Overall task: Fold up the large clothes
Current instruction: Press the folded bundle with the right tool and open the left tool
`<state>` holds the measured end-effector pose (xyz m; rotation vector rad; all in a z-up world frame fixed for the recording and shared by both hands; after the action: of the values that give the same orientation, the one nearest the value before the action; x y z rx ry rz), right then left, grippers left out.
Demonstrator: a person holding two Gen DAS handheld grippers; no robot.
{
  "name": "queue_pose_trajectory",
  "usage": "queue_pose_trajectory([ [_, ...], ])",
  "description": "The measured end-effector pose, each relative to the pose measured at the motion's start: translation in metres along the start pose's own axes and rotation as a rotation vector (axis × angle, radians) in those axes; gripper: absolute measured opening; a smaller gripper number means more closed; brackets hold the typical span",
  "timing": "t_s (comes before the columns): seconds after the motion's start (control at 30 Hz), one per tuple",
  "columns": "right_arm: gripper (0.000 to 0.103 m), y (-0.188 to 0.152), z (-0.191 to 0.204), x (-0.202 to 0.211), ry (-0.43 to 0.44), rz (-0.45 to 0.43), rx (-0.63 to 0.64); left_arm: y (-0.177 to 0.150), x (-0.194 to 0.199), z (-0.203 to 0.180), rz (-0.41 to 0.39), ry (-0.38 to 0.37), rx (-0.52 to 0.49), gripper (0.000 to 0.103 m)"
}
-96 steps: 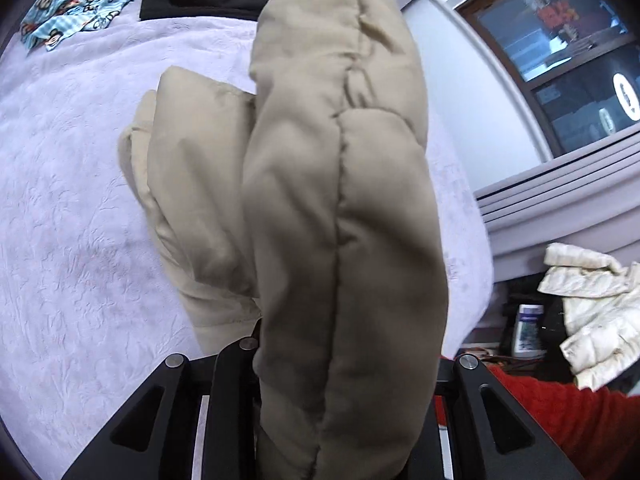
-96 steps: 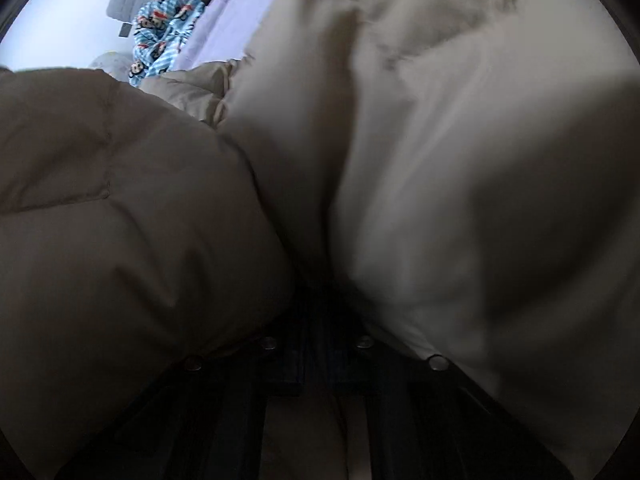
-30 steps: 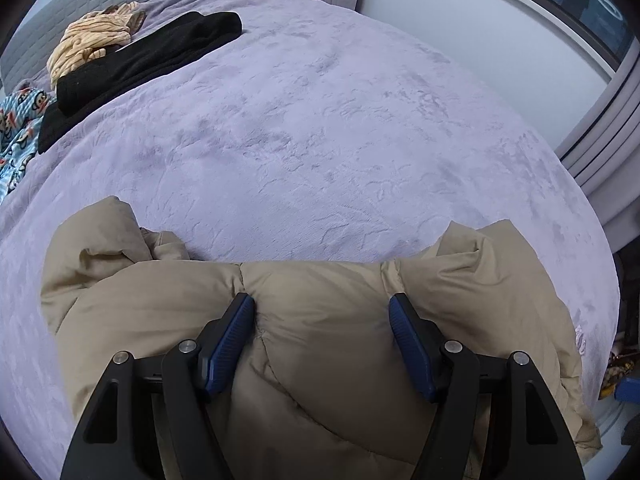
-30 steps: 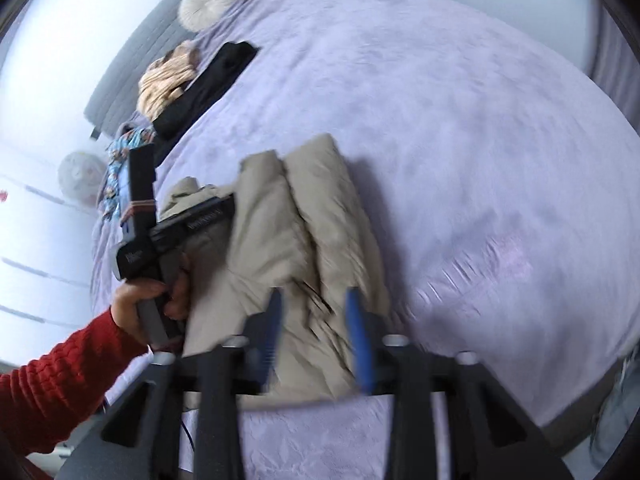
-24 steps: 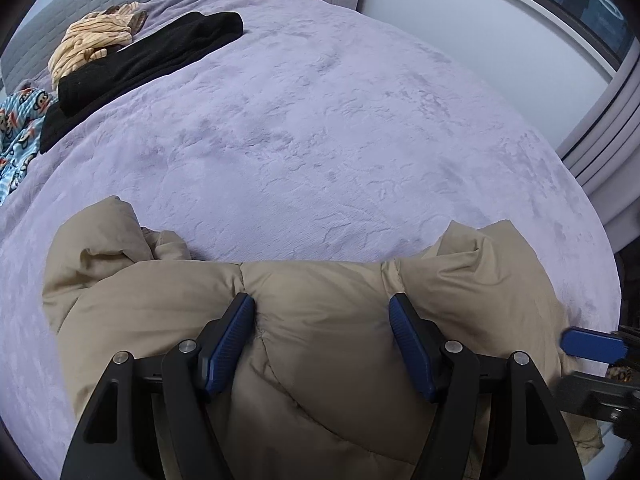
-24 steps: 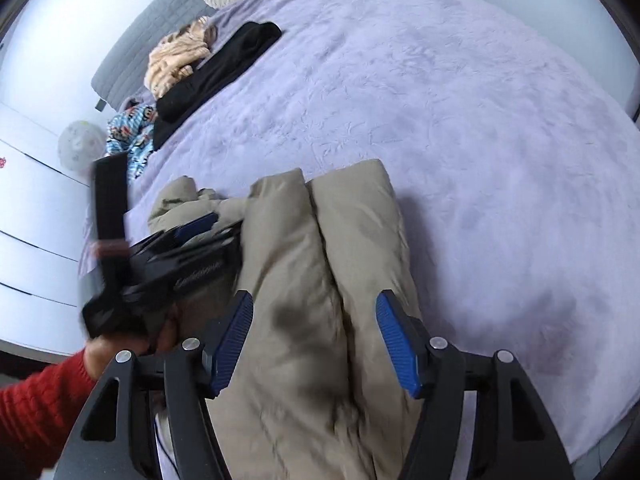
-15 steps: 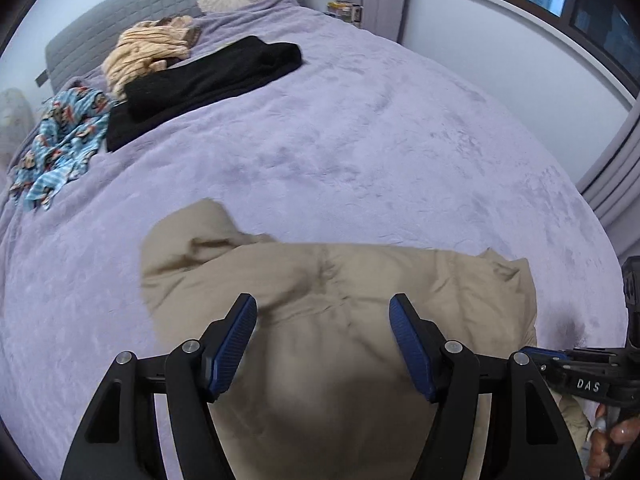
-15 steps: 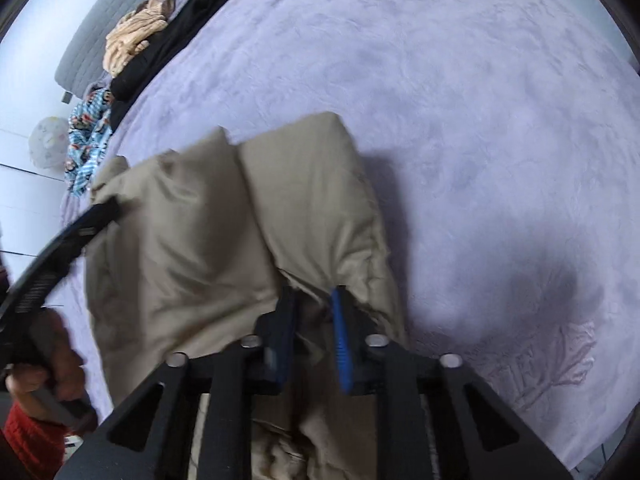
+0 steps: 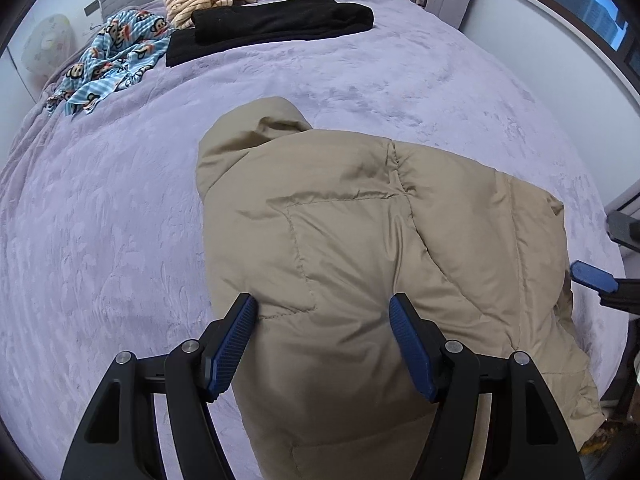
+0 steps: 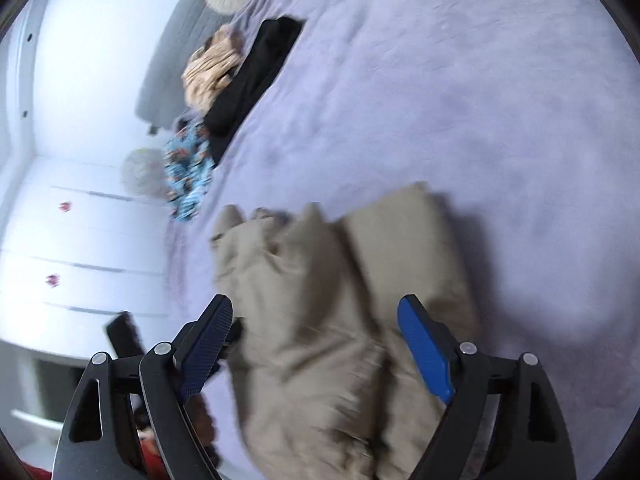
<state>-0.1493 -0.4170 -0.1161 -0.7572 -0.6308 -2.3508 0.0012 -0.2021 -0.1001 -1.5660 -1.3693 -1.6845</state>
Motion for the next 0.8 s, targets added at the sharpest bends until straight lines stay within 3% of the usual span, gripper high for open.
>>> queue_pose_trajectory([
  [0.03, 0.084, 0.007, 0.001, -0.013, 0.010, 0.027, -0.005, 0.000, 0.000, 0.000, 0.002, -0.003, 0.004, 0.070],
  [0.1, 0.048, 0.014, 0.001, -0.036, -0.010, 0.069, -0.006, -0.002, -0.002, 0.001, 0.008, 0.000, 0.003, 0.070],
  [0.13, 0.022, 0.015, -0.002, -0.046, -0.057, 0.099, -0.014, -0.002, -0.003, 0.001, 0.009, 0.003, 0.002, 0.070],
  [0.17, 0.017, 0.013, -0.007, -0.053, -0.100, 0.119, -0.025, -0.003, -0.004, -0.001, 0.013, -0.001, -0.002, 0.070],
  [0.3, 0.011, -0.010, -0.021, -0.050, -0.232, 0.117, -0.012, -0.011, -0.005, -0.018, 0.002, -0.010, -0.083, 0.076],
  [0.37, 0.008, -0.022, -0.029, -0.049, -0.253, 0.131, -0.033, -0.014, -0.003, -0.023, -0.005, -0.001, -0.114, 0.076],
  [0.6, 0.009, -0.019, -0.014, -0.046, -0.297, 0.119, -0.003, -0.016, 0.018, 0.003, 0.082, -0.035, -0.057, 0.076],
  [0.63, 0.009, -0.019, -0.011, -0.044, -0.300, 0.113, -0.005, -0.017, 0.021, 0.007, 0.091, -0.031, -0.055, 0.079],
  [0.7, 0.009, -0.023, -0.005, -0.037, -0.308, 0.094, -0.011, -0.020, 0.027, 0.013, 0.098, -0.036, -0.052, 0.097],
  [0.8, 0.010, -0.033, 0.005, -0.022, -0.325, 0.067, -0.009, -0.025, 0.035, 0.022, 0.084, -0.036, -0.059, 0.102],
])
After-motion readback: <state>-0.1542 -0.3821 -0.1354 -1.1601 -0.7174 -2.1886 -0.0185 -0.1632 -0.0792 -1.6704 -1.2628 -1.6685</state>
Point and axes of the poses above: each gripper's, at about its wrist camera, not at the fingertips, and x roughly against the way its jaws point, z to its left, y to its top, the point moved 2 cm from there along -x, roughly the way its jaws point, and after that the axes turned 10 degrees about x, right-handed, at the moved point
